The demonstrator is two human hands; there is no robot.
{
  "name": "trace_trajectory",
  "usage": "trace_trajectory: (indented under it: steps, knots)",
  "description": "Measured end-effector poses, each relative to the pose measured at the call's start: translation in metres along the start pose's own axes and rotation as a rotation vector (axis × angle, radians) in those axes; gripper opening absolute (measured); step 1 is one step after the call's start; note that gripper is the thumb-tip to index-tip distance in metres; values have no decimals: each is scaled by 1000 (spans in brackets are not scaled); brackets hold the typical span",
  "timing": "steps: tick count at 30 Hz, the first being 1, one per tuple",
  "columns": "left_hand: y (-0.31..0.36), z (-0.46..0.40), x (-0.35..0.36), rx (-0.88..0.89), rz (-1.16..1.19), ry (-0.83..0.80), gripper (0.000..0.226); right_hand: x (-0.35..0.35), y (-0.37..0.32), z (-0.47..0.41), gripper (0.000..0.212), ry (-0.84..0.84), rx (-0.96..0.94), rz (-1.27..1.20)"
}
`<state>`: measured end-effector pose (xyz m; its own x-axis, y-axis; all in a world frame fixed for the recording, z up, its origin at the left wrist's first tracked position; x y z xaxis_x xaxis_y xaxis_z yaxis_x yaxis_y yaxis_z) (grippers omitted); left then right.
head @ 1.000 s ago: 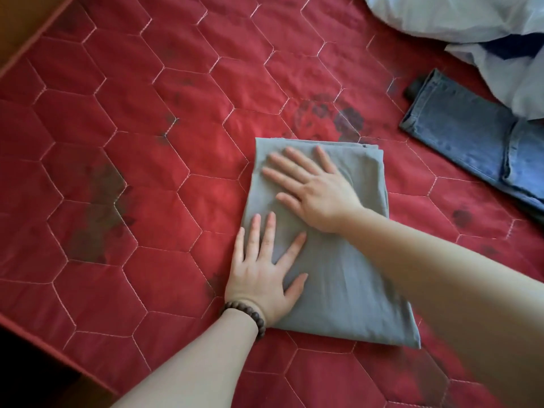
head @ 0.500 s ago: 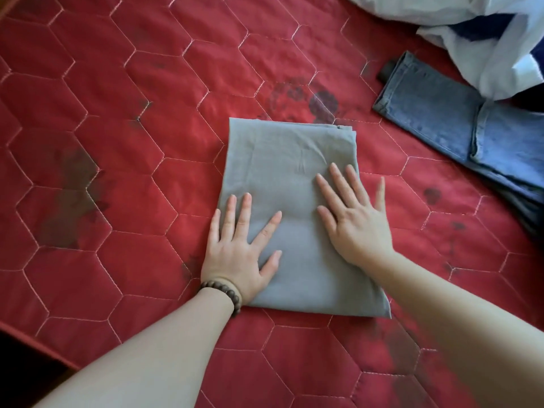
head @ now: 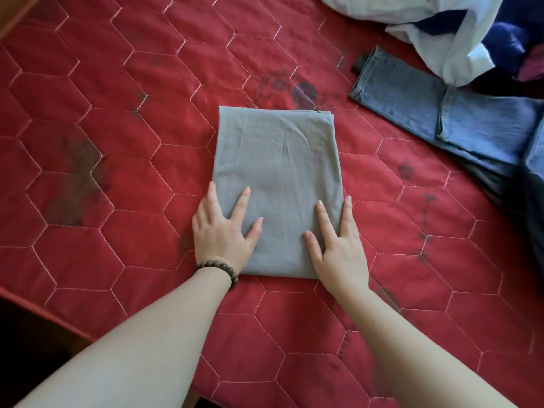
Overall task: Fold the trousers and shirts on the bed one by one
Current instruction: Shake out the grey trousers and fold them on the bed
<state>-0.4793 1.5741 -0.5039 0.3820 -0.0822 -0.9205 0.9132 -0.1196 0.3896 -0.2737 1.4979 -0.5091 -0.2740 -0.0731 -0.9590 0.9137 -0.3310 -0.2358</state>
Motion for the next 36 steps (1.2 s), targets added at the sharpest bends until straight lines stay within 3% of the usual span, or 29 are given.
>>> trace_trajectory:
  steps: [3, 9, 15, 18, 28, 32, 36]
  knots:
    - [-8, 13, -7, -113, 38, 54, 55, 3, -5, 6, 55, 14, -1, 10]
    - [-28, 14, -16, -197, 81, -90, 66, 9, -27, 10, 53, 20, -64, 33]
    - [-65, 33, -34, -185, -73, 32, 62, 25, -66, 18, 54, -20, -86, 52]
    - [-69, 42, -21, -196, -162, -81, 67, 26, -63, 20, 60, -41, -36, 134]
    - [-69, 55, -29, -265, -19, -484, 70, 20, -51, 40, 60, -293, 44, 180]
    - [-43, 73, -56, -248, -45, -592, 63, -24, -50, 64, 58, -290, 69, 142]
    - [24, 92, -101, -118, -14, -613, 61, -99, -29, 110, 55, -251, 171, 105]
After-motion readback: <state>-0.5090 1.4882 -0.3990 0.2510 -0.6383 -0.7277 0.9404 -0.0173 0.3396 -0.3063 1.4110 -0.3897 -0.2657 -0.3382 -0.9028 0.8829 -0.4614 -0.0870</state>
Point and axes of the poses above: each hand's wrist, its own z-axis away from the middle knuckle, its own x-axis out of the palm, y = z × x, the point moved 8 cm from there along -z, towards the middle knuckle, and after that the axes turned 10 degrees about z, right-handed, at the moved point
